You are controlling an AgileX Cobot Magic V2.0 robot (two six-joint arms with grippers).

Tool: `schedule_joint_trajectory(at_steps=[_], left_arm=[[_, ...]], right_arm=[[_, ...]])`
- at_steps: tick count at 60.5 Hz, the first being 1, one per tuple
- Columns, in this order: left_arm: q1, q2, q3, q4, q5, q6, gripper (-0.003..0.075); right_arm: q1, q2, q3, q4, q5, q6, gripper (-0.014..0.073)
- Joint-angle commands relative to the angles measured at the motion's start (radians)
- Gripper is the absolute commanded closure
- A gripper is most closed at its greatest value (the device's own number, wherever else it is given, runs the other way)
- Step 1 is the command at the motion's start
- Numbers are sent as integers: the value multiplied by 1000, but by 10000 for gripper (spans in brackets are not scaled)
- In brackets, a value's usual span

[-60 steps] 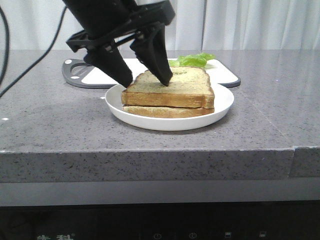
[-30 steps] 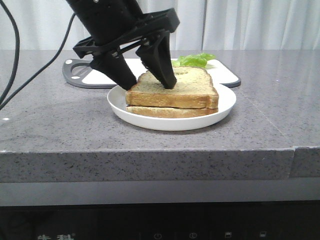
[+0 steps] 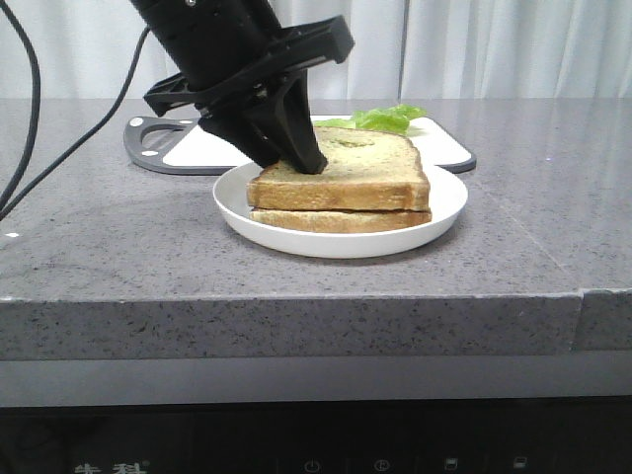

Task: Left arm grabs bread, right arm adds lettuce
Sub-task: 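Lower the left gripper onto the top bread slice and grasp it, then lift the top bread slice off the plate and hold it aside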

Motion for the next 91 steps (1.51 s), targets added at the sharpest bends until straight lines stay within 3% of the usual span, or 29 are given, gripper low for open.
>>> schedule_joint_trajectory(at_steps=[1,32,55,64,71,78,91], left_arm=[[0,-26,-17,5,8,0,740],[0,-163,-31,5,-20,0,741],[0,-290,-21,32,-126,-10,741],[0,-391,67,211,-264,-110,741],[0,-485,172,459,-343,-302,741],[0,-582,281,700,-350,-498,741],[0,-763,483,989,-386,-790,741]], right_arm=[[-4,14,-38,-6,-70,-9,-15],[-4,14,-38,-6,-69,-9,-15],[-4,14,-38,-6,-68,-9,-15],[-4,14,-38,-6,-65,-9,-15],[-4,14,-38,-6,-62,-9,-15],[-4,14,-38,-6,-60,-9,-15],[-4,75,-38,-6,-67,-9,-15]])
